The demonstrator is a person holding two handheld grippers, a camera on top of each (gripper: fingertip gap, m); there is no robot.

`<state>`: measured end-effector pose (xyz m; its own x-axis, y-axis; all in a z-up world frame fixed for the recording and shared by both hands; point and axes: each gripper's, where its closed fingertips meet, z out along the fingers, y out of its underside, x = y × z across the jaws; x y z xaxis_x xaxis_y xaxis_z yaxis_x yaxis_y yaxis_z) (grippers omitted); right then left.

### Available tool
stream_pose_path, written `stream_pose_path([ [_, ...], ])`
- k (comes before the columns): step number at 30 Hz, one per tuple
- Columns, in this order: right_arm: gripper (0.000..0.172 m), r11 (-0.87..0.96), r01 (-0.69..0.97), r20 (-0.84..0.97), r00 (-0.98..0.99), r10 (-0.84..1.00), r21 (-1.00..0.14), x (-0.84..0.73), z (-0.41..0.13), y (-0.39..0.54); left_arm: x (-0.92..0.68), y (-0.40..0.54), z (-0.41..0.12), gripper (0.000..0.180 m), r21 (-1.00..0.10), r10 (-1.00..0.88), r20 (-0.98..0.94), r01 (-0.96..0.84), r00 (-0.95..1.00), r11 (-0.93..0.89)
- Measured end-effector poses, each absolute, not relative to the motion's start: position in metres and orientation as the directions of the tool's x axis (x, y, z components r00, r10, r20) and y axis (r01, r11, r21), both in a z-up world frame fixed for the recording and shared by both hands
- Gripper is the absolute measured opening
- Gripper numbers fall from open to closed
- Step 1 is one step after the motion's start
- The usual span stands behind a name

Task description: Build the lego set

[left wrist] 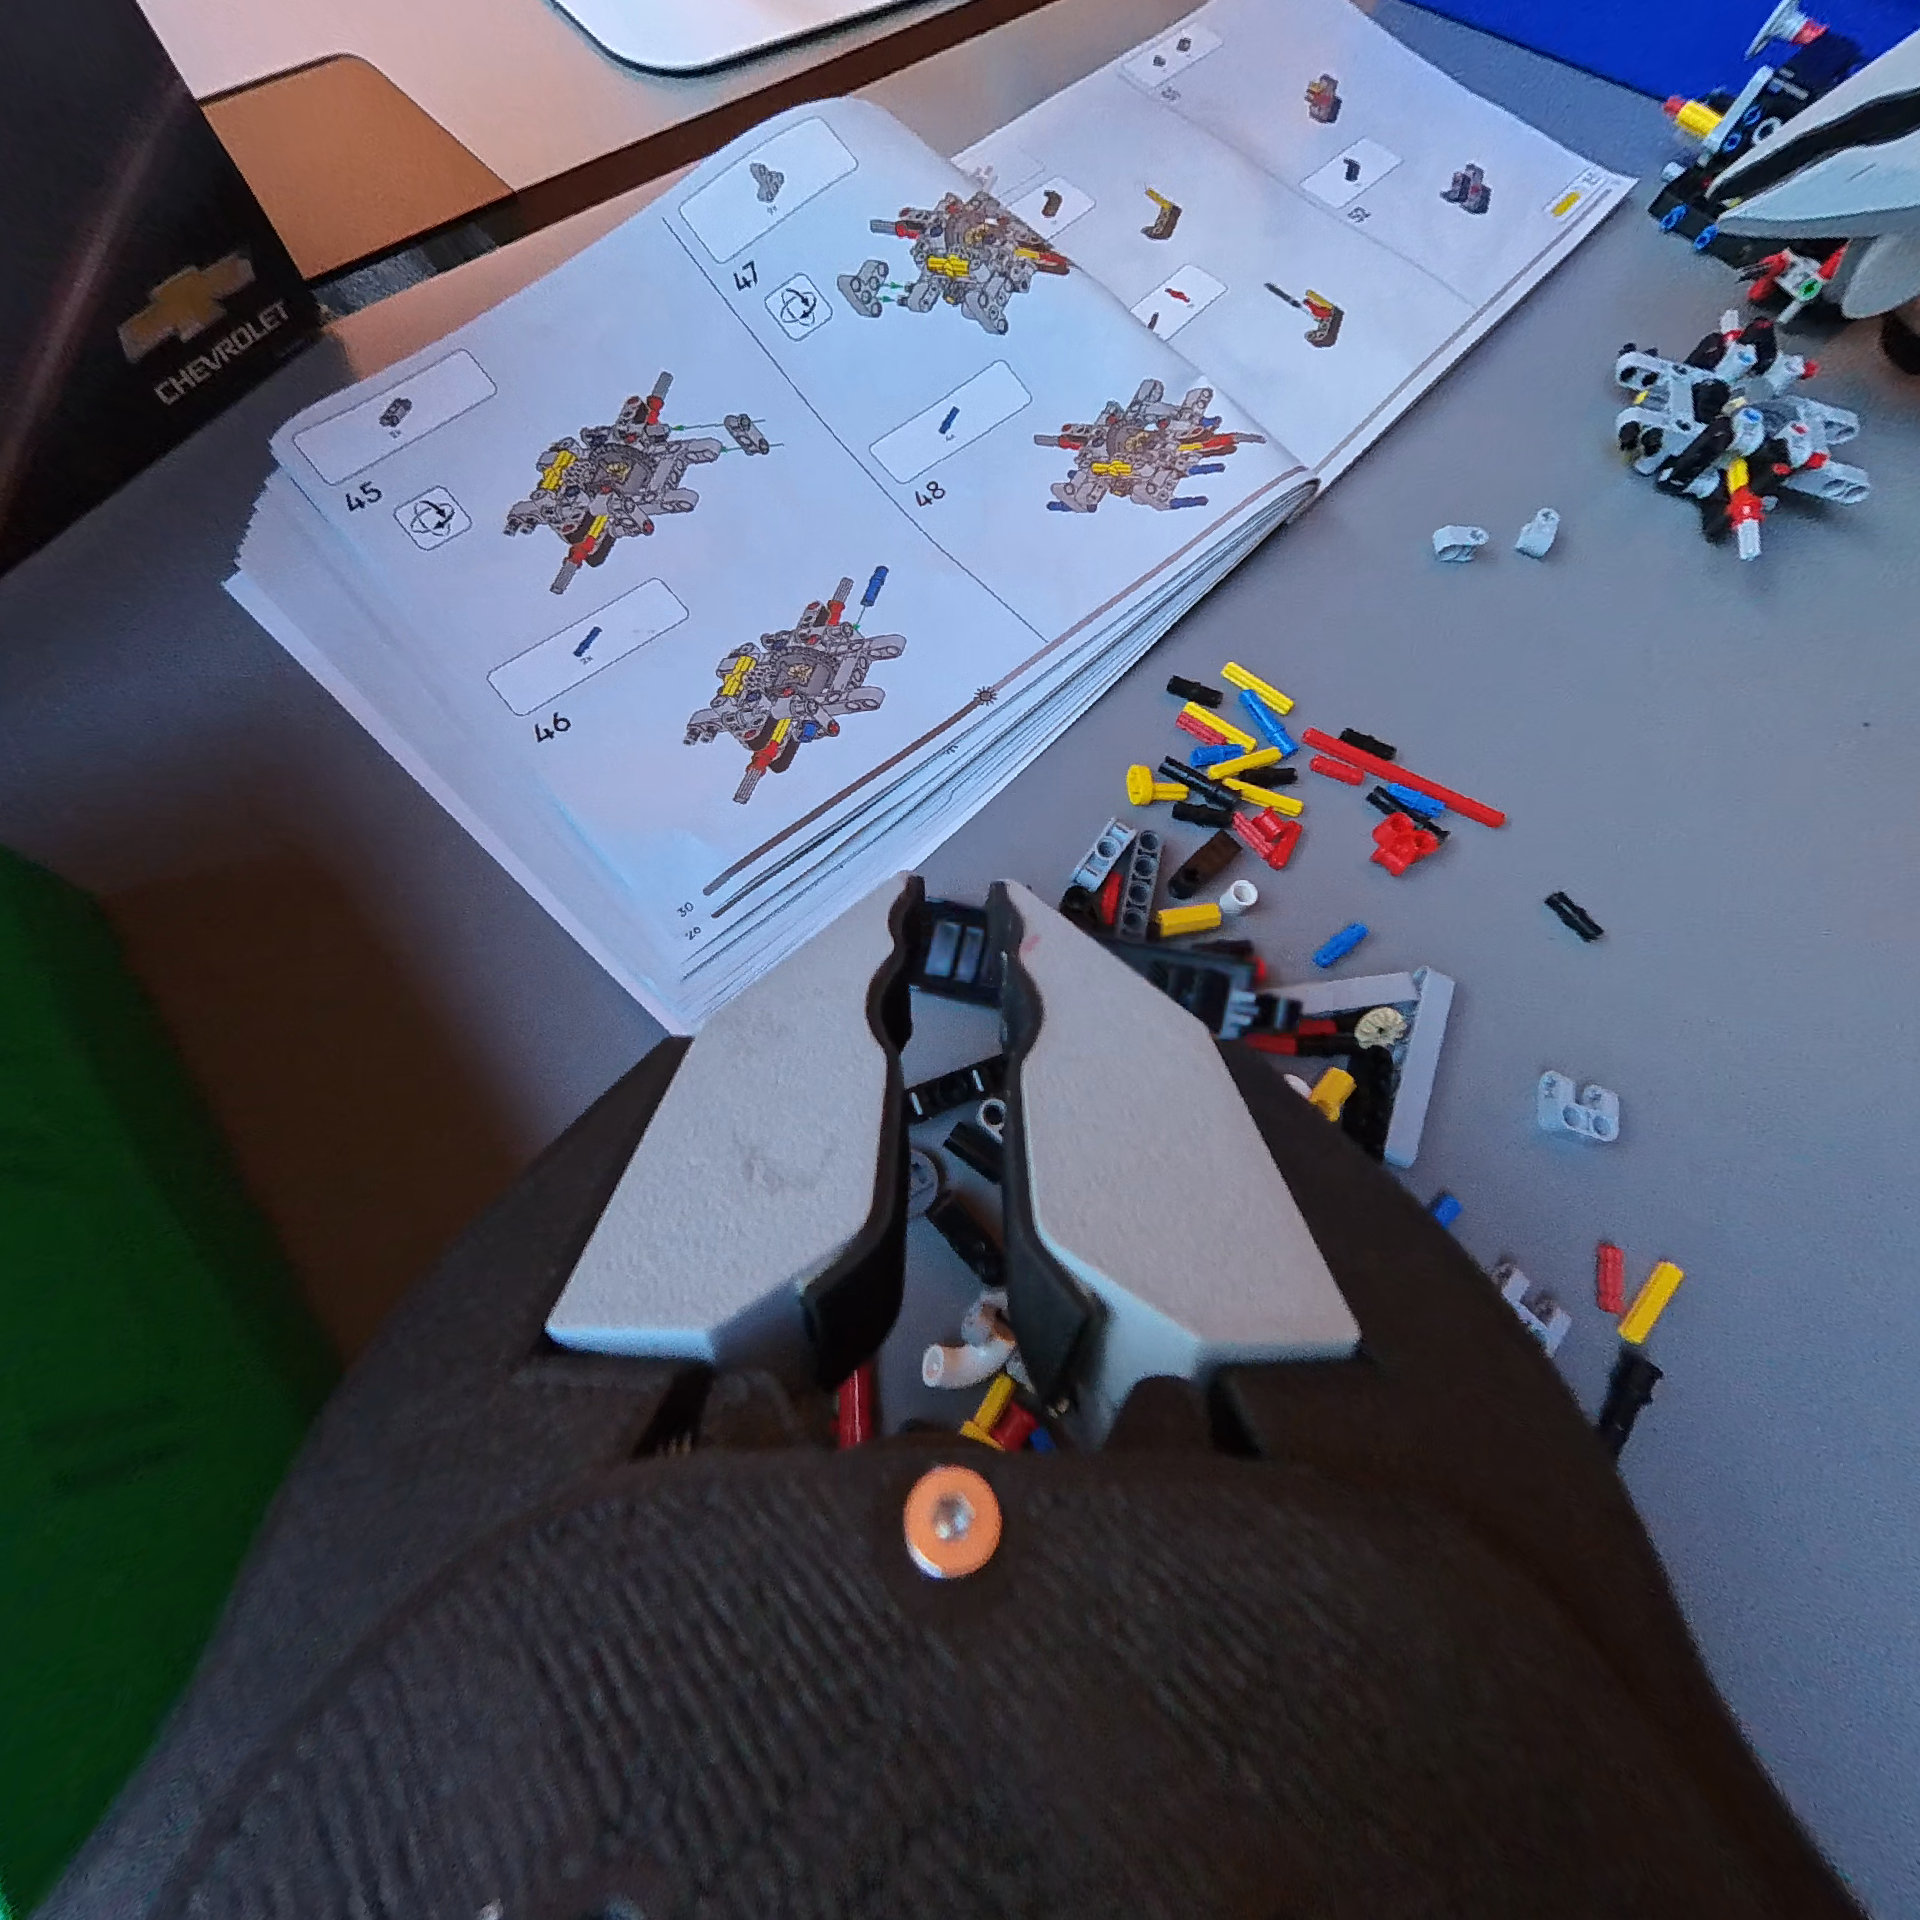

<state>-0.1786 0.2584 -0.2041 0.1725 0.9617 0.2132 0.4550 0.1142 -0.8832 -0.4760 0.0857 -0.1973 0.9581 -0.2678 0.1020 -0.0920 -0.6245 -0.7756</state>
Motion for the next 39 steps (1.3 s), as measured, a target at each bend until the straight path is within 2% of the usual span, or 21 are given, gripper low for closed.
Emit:
stream_pose_path([
  [13,0.004,0.115,0.458,0.214,0.17,0.962,-0.882,-0.179,-0.205,0.258,-0.48,0.087,-0.193,0.01,-0.791,-0.254,0.082,-0.092,0.964,-0.605],
  [19,0.004,0.115,0.458,0.214,0.17,0.962,-0.882,-0.179,-0.205,0.258,-0.486,0.091,-0.171,0.011,-0.855,-0.223,0.091,-0.039,0.971,-0.518],
  [22,0.003,0.115,0.456,0.214,0.171,0.962,-0.882,-0.179,-0.204,0.258,-0.485,0.092,-0.145,0.016,-0.913,-0.244,0.131,0.022,0.961,-0.406],
  [24,0.003,0.116,0.455,0.215,0.171,0.962,-0.883,-0.179,-0.204,0.258,-0.474,0.086,-0.113,0.023,-0.964,-0.335,0.134,0.043,0.933,-0.264],
  [27,0.004,0.118,0.454,0.216,0.171,0.961,-0.883,-0.179,-0.204,0.258,-0.457,0.065,-0.06,0.022,-0.998,-0.45,0.05,0.06,0.892,0.008],
  [29,0.004,0.118,0.455,0.216,0.171,0.961,-0.883,-0.179,-0.204,0.258,-0.455,0.054,-0.044,0.02,-0.992,-0.456,-0.011,0.046,0.89,0.115],
  [34,0.004,0.117,0.456,0.217,0.172,0.961,-0.882,-0.179,-0.204,0.258,-0.459,0.06,-0.05,0.019,-0.996,-0.415,-0.022,0.018,0.91,0.092],
  [39,0.004,0.117,0.455,0.215,0.171,0.961,-0.883,-0.179,-0.204,0.258,-0.472,0.075,-0.075,0.011,-0.999,-0.319,-0.027,-0.041,0.947,-0.036],
])
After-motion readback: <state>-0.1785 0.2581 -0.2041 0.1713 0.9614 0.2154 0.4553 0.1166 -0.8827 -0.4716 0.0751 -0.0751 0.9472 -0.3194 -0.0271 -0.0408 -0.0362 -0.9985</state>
